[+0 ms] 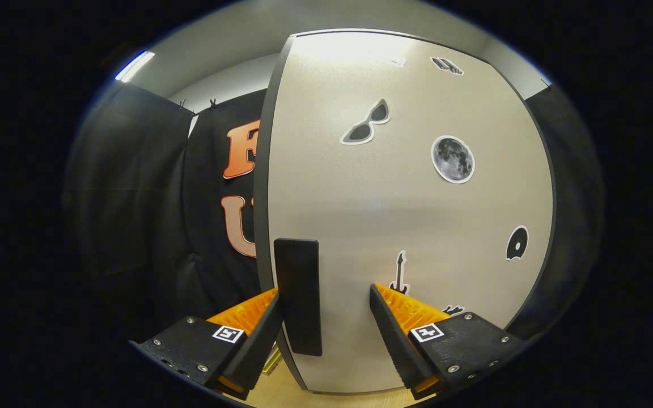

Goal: Open the shoe cabinet door, grab the shoes and put them into the shoe cabinet, then close the shoe cabinet door.

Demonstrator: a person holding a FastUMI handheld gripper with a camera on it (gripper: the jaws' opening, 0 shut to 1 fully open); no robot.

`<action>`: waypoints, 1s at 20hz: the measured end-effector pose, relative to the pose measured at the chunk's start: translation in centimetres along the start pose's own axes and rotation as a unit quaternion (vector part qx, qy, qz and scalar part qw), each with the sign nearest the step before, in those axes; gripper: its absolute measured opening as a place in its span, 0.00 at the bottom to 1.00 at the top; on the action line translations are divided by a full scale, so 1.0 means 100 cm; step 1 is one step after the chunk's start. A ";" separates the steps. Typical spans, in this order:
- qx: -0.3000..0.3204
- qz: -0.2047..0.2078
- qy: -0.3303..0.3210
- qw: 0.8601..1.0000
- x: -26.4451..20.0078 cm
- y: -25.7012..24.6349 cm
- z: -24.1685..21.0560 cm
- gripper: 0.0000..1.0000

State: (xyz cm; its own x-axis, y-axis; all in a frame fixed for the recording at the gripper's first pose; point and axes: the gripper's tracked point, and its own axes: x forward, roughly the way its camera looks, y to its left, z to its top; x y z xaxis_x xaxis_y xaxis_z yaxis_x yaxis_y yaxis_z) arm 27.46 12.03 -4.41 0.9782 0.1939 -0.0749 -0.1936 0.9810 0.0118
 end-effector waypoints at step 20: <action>-0.001 -0.036 0.003 0.999 -0.117 -0.035 0.036 0.94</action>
State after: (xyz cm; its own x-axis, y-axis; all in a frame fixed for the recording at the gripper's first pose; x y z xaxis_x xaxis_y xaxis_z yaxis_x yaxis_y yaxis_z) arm 16.99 6.31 0.00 0.9890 0.1227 -0.0823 -0.1229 0.9924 0.0031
